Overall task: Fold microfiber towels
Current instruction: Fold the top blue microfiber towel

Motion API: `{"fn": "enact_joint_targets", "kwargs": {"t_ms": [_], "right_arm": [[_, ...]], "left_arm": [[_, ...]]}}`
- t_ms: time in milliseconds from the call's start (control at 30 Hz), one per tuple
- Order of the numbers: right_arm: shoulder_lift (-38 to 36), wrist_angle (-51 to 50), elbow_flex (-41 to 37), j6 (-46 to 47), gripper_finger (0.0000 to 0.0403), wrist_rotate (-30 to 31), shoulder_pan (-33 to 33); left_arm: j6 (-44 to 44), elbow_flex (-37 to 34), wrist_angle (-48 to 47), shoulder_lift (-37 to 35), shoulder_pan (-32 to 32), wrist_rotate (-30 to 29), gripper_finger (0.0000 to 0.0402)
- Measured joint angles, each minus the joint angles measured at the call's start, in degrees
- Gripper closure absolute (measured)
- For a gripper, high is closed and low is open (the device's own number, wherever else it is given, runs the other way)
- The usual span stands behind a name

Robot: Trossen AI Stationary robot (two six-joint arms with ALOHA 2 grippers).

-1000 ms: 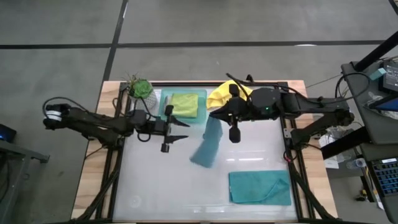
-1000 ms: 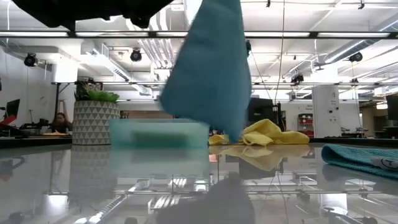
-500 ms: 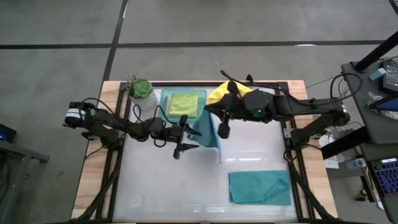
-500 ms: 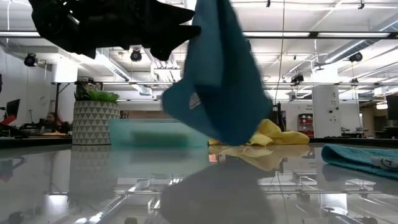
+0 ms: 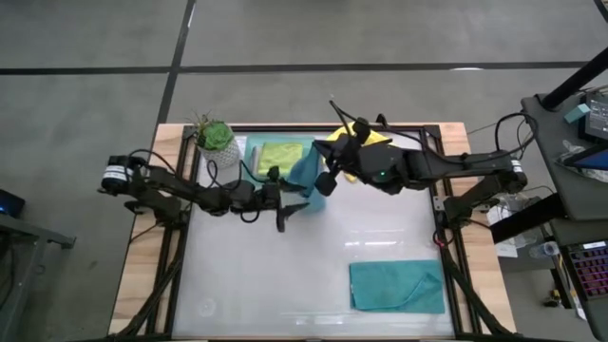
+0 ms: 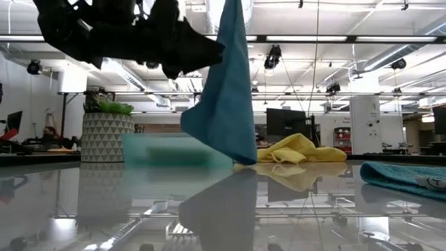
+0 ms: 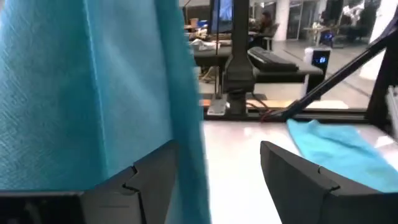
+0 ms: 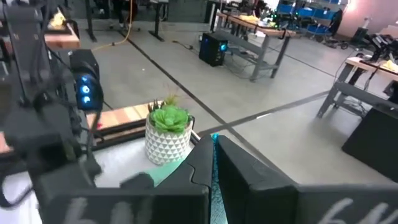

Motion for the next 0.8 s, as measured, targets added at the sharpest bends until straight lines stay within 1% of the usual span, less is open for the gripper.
{"fn": "enact_joint_targets", "kwargs": {"t_ms": [67, 100, 233, 333, 433, 500, 600, 633, 700, 800], "right_arm": [[-0.02, 0.23, 0.00, 0.00, 0.0394, 0.02, 0.00], [-0.02, 0.35, 0.00, 0.06, 0.0394, 0.02, 0.00], [-0.02, 0.54, 0.00, 0.38, 0.0394, 0.02, -0.01], [-0.02, 0.79, 0.00, 0.73, 0.0394, 0.02, 0.00], [-0.02, 0.96, 0.00, 1.14, 0.0394, 0.00, 0.02], [-0.04, 1.13, 0.00, 1.11, 0.0394, 0.02, 0.00], [-0.11, 1.37, 0.00, 1.08, 0.0394, 0.02, 0.00], [-0.13, 1.35, 0.00, 0.88, 0.0394, 0.04, 0.00], [-0.13, 1.30, 0.00, 0.83, 0.0394, 0.02, 0.00], [-0.17, 0.75, 0.00, 0.63, 0.0394, 0.04, 0.00]], "left_arm": [[0.41, 0.04, -0.42, 1.39, -0.07, 2.34, 0.0185], [0.39, 0.14, -0.33, 2.41, -0.14, 2.49, 0.0185], [0.29, 1.37, 1.80, 8.15, 0.00, -0.77, 0.0185], [-0.37, 3.09, 6.44, 12.40, -0.04, -0.42, 0.0185], [-2.29, 5.15, 6.70, 15.77, -0.07, -0.05, 0.0185], [-2.67, 6.33, 6.39, 17.87, -0.08, 1.08, 0.0185], [-4.05, 6.76, 6.20, 19.63, -0.60, 5.09, 0.0188], [-4.45, 6.88, 5.75, 20.00, -0.79, 6.56, 0.0192], [-5.01, 6.32, 2.58, 19.92, -1.29, 7.57, 0.0206], [-4.42, 5.41, -0.98, 18.82, -1.88, 7.46, 0.0247]]}}
